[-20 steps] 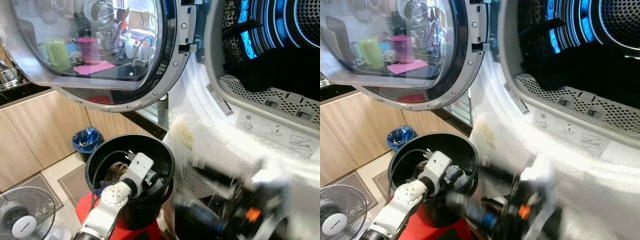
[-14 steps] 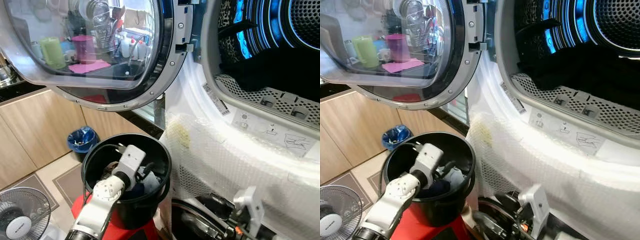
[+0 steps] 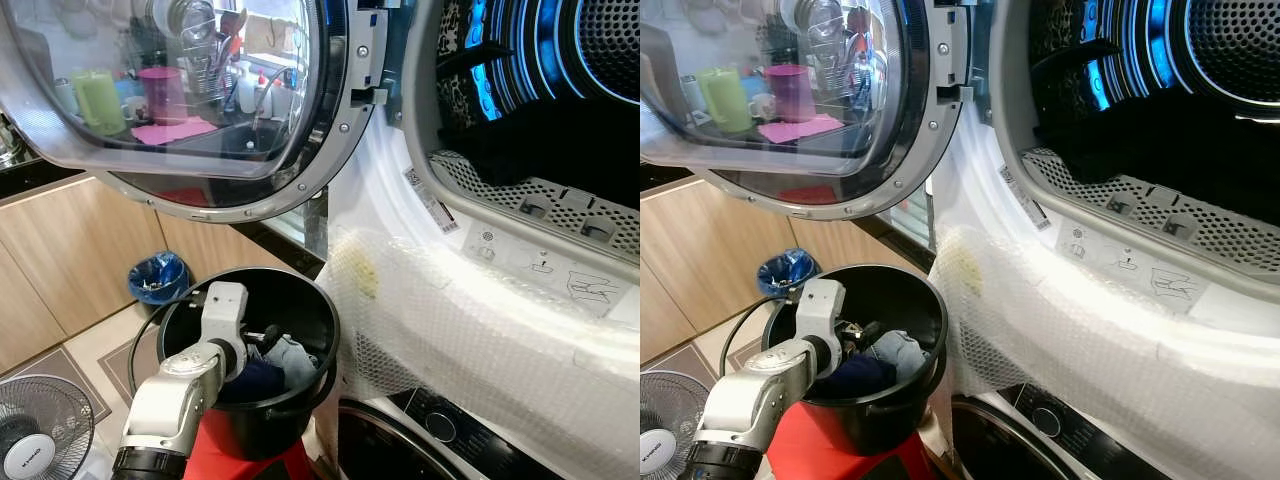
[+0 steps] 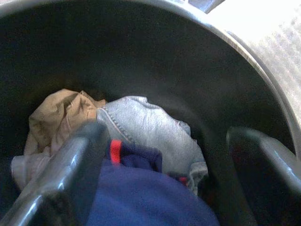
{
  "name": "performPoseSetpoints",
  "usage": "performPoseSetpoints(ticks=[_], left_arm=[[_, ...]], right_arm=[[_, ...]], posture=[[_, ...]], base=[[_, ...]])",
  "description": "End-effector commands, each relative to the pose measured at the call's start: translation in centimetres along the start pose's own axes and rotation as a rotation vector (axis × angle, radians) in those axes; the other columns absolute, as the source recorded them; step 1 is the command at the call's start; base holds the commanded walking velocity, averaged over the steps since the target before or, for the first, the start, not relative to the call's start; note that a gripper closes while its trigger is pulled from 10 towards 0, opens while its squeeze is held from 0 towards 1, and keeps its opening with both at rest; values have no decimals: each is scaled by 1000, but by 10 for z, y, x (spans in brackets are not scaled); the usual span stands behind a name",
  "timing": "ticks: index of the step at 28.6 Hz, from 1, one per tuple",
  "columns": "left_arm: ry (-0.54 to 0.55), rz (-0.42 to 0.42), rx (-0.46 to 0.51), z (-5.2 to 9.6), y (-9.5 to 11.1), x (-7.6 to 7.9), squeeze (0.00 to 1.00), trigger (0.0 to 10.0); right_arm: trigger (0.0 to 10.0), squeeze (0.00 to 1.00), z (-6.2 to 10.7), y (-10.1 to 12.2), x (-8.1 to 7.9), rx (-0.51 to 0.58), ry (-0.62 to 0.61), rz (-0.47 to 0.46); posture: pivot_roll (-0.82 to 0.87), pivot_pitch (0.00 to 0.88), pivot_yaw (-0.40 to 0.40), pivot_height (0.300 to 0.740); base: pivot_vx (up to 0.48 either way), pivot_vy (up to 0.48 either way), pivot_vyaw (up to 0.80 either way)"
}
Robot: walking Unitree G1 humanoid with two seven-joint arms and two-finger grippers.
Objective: Clothes washing
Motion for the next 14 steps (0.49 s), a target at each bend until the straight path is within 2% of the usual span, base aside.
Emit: performPoseSetpoints(ticks=[1, 3, 4, 5, 8, 11, 14], left_arm=[[1, 51, -48, 2, 1, 1, 1000, 10000], [-7, 41, -70, 3, 0, 1, 1000, 10000], [-17, -48, -103, 8, 1, -1, 1000, 10000], [-21, -83, -115, 9, 1, -2, 1000, 10000], [2, -115, -163, 12, -6, -11, 1000, 10000], [20, -130, -198, 13, -12, -14, 1000, 10000], [30, -209, -223, 17, -13, -19, 1000, 10000]], right_arm=[[10000, 0, -3, -7, 1, -9, -48, -28], [10000, 0, -4, -11, 0, -24, -62, -40], [10000, 0, -7, -20, -6, -51, -62, -59], [10000, 0, -7, -22, -9, -56, -50, -65], [10000, 0, -8, -26, -16, -62, -35, -53], [10000, 0, -9, -26, -16, -62, -37, -62], [10000, 0, -9, -25, -12, -61, -49, -96]], posture=[[139, 17, 14, 740], [146, 18, 18, 740], [154, 16, 26, 740], [154, 16, 26, 740], [153, 10, 28, 740], [153, 6, 29, 740], [159, 3, 33, 740]], base=[[0, 0, 0], [0, 0, 0], [0, 0, 0], [0, 0, 0], [0, 0, 0], [0, 0, 0], [0, 0, 0]])
Point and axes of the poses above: a point about 5 cm out from each wrist's last joint towards the gripper, its own z axis pointing back from the gripper into the wrist, its own y axis along the axis of the wrist's last joint, x = y × z, the point moved 5 cm from there along -z, pointing out of the wrist towards the gripper, and after that the axes turned 15 degrees about z, right-handed, at the moved point
